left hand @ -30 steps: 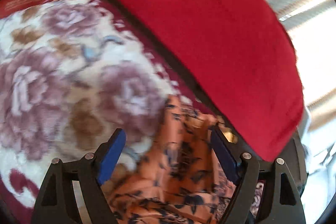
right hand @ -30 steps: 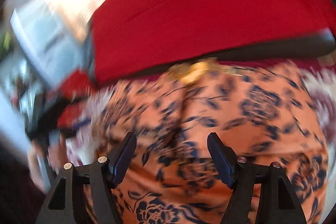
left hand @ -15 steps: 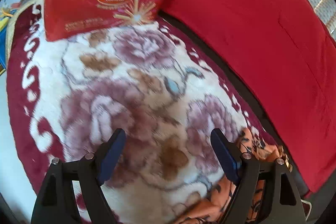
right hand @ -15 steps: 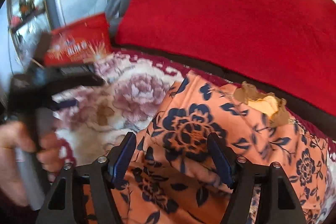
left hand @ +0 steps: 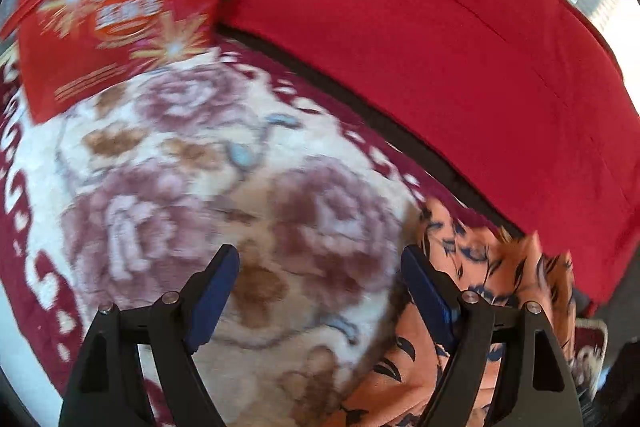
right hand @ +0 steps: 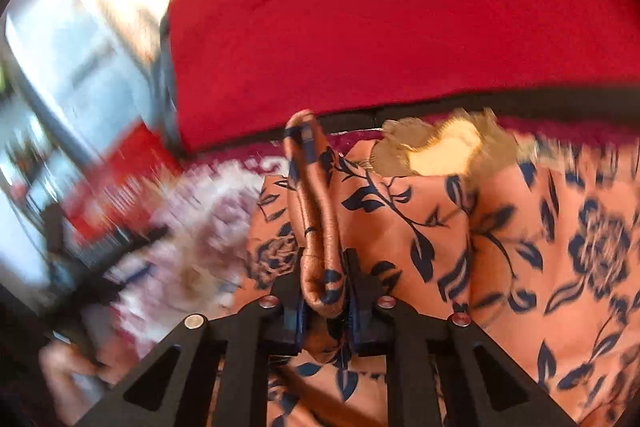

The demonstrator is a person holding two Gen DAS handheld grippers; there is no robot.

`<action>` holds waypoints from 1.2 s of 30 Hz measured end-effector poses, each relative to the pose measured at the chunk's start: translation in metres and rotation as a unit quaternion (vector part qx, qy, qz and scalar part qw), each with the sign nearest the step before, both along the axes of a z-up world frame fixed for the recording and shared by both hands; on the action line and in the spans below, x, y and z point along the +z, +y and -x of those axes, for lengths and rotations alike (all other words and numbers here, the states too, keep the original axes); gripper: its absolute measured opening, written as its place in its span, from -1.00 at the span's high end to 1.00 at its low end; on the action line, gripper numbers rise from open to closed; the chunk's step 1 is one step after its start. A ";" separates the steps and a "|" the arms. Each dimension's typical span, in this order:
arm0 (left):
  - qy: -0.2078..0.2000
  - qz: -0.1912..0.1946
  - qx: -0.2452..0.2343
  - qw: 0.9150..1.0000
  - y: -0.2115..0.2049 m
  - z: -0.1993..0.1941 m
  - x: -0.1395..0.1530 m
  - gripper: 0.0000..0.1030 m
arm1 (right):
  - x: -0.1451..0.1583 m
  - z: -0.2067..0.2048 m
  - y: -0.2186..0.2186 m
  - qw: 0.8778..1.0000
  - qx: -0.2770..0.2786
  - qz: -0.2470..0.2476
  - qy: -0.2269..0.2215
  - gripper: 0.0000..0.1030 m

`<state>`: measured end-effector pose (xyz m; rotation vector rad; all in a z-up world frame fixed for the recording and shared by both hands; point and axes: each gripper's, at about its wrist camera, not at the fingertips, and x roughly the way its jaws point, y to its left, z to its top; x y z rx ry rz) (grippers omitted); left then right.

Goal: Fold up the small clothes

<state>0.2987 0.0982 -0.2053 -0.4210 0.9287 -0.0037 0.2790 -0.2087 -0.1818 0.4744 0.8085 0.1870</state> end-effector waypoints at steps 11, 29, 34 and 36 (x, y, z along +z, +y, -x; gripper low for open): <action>0.050 -0.049 -0.129 0.989 -0.077 -0.008 -0.024 -0.61 | -0.026 0.011 -0.062 0.982 -0.023 -0.187 0.016 0.69; 0.076 -0.061 -0.119 0.988 -0.070 -0.021 -0.032 -0.61 | 0.020 0.028 0.056 0.987 0.106 0.108 -0.059 -0.29; 0.069 -0.056 -0.061 0.994 -0.034 -0.023 -0.023 -0.61 | 0.004 0.009 0.076 0.981 0.109 0.150 -0.047 0.01; 0.067 -0.052 -0.039 0.996 -0.021 -0.024 -0.022 -0.61 | 0.001 0.002 0.074 0.983 0.101 0.147 -0.041 0.26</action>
